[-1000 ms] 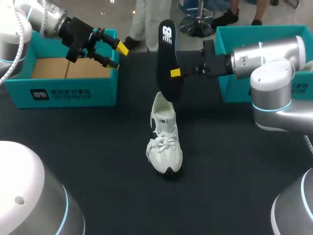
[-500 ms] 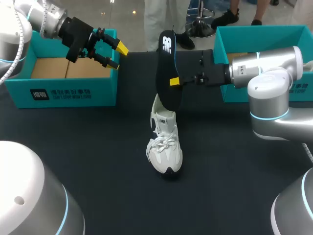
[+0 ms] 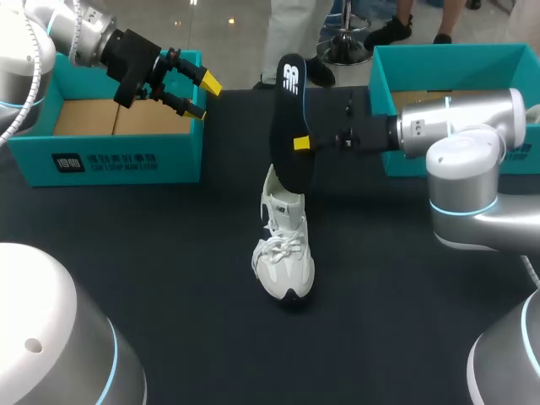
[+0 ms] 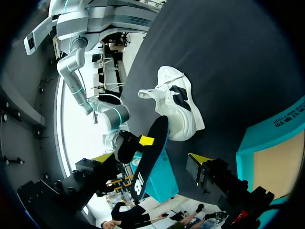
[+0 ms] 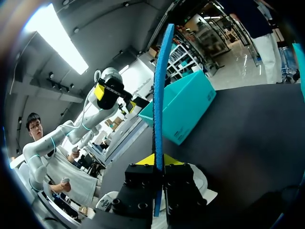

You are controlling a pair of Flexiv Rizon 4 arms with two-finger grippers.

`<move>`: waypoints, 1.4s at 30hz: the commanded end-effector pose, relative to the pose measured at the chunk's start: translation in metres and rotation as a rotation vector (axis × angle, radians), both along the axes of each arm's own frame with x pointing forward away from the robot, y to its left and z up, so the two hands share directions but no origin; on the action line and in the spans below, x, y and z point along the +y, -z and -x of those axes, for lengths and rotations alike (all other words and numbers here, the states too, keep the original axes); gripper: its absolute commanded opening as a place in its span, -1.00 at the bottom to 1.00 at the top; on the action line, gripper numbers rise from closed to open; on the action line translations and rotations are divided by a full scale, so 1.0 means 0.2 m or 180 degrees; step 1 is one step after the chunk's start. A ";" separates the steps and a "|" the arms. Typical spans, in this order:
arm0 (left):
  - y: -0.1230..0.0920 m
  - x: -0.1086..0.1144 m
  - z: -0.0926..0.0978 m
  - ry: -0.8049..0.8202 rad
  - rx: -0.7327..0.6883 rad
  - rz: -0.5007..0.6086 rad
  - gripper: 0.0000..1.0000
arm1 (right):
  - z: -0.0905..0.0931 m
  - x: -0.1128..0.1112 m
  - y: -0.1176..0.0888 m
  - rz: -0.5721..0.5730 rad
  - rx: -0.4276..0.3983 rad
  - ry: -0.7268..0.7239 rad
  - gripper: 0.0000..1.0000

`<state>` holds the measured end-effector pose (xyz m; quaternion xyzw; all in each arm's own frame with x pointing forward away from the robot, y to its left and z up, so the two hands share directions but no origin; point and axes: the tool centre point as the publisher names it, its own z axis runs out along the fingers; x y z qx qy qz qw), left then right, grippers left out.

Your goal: Take the shoe out of the shoebox, open the shoe tongue, remove and reinsert the insole, then place the shoe into the shoebox

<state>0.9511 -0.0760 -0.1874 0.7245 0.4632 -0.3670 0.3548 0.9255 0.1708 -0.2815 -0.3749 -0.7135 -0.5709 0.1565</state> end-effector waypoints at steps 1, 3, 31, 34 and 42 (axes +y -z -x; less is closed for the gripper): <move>0.00 0.00 0.00 0.0002 -0.0005 -0.0010 1.00 | -0.04 0.00 -0.05 0.0024 -0.0038 -0.0018 -1.00; 0.00 0.00 0.00 0.0002 -0.0005 -0.0010 1.00 | -0.06 0.01 -0.05 0.0021 -0.0045 -0.0031 -1.00; 0.00 0.00 0.00 0.0002 -0.0005 -0.0010 1.00 | 0.03 0.07 0.04 0.0076 0.0130 -0.0081 -1.00; 0.00 0.00 0.00 0.0002 -0.0005 -0.0010 1.00 | 0.01 0.08 0.02 0.0085 0.0087 -0.0108 -1.00; 0.00 0.00 0.00 0.0002 -0.0005 -0.0010 1.00 | -0.04 0.10 0.02 0.0042 0.0019 -0.0125 -1.00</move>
